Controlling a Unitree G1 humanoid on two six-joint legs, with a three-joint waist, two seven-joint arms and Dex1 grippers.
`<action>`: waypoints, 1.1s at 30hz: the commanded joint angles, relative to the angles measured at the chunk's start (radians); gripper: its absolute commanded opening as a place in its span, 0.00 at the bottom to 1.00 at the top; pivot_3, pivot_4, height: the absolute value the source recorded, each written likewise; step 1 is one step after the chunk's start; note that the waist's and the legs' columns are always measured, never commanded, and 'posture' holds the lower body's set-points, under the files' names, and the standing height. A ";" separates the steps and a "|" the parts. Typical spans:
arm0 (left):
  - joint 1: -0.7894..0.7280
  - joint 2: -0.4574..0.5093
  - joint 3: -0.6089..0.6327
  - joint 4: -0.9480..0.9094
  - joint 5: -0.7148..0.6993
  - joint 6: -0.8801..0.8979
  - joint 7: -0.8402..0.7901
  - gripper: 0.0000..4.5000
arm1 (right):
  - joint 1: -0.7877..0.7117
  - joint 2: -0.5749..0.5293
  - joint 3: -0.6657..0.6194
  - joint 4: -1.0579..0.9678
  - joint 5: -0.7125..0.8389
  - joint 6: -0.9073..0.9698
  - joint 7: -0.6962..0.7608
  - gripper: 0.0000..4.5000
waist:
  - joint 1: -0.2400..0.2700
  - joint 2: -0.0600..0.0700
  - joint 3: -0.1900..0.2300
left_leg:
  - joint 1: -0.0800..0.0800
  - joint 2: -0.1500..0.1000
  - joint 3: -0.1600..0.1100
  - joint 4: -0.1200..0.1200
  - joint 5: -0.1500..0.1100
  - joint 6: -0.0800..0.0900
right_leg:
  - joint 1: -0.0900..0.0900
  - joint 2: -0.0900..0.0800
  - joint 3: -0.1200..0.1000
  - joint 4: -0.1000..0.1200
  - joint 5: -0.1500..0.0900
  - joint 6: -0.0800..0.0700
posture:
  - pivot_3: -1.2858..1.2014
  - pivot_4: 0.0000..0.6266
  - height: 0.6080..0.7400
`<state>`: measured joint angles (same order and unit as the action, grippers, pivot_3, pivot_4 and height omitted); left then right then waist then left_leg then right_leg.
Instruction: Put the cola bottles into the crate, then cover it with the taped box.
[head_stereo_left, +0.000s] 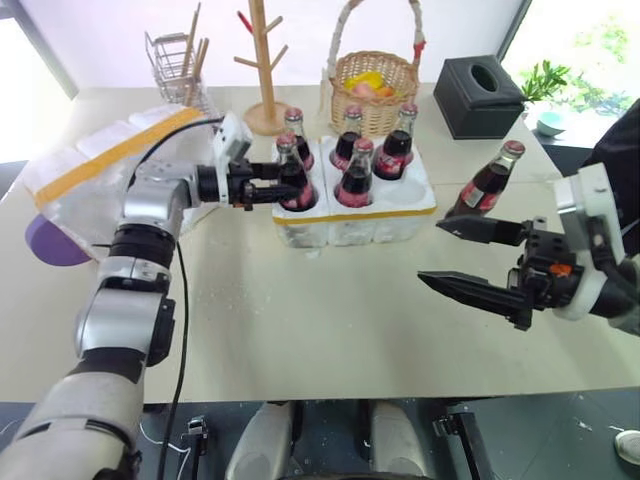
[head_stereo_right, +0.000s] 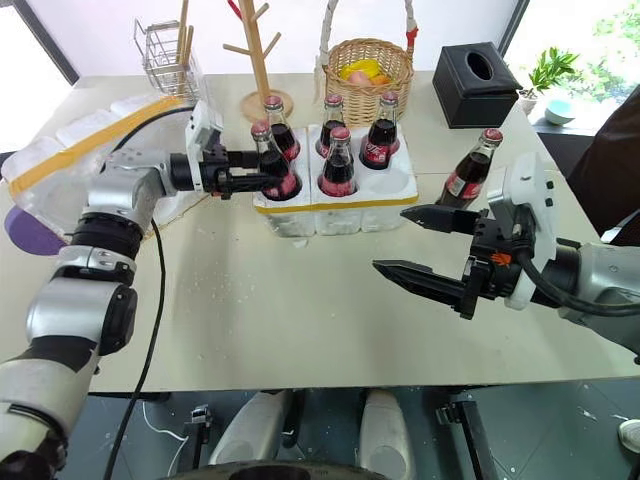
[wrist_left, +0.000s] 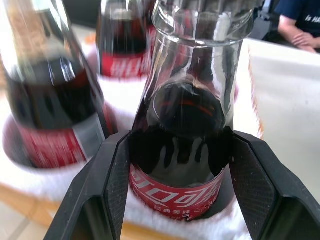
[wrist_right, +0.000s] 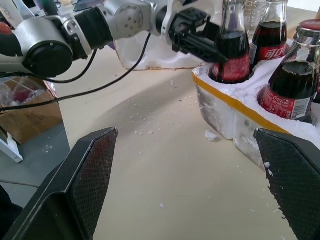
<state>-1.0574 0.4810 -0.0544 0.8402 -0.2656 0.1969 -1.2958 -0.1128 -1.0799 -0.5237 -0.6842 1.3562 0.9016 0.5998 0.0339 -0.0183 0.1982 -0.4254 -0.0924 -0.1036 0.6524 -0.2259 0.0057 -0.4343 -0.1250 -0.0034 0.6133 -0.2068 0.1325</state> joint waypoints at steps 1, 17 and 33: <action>0.016 0.030 0.032 -0.059 -0.010 0.023 -0.011 0.82 | -0.014 -0.014 -0.034 0.001 0.004 -0.021 0.018 1.00 | 0.000 0.000 0.000 | 0.001 0.000 0.000 0.000 0.000 0.000 | 0.000 0.000 0.000 0.000 0.000 0.000 | 0.52 0.24 0.95; 0.137 0.421 0.285 -0.692 -0.395 0.610 -0.103 0.98 | -0.014 -0.022 -0.049 0.064 -0.106 -0.028 0.116 1.00 | -0.020 0.001 -0.001 | 0.002 0.002 -0.001 0.000 0.000 -0.001 | 0.002 0.002 0.000 0.000 0.001 -0.002 | 0.52 0.24 0.95; 0.431 0.411 0.180 -1.047 -0.496 0.610 -0.064 0.98 | 0.127 0.156 -0.113 0.186 -0.419 -0.047 -0.113 1.00 | -0.023 0.002 -0.001 | 0.007 0.002 0.001 -0.002 0.000 -0.002 | 0.005 0.002 0.003 -0.002 -0.002 -0.007 | 0.52 0.24 0.95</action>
<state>-0.6033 0.8923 0.1270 -0.1891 -0.7633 0.8311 -1.3716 0.0443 -0.9356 -0.6634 -0.4939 0.9619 0.8852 0.5150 0.0110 -0.0168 0.1972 -0.4185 -0.0898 -0.1025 0.6501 -0.2255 0.0042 -0.4291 -0.1230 -0.0007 0.6114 -0.2084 0.1252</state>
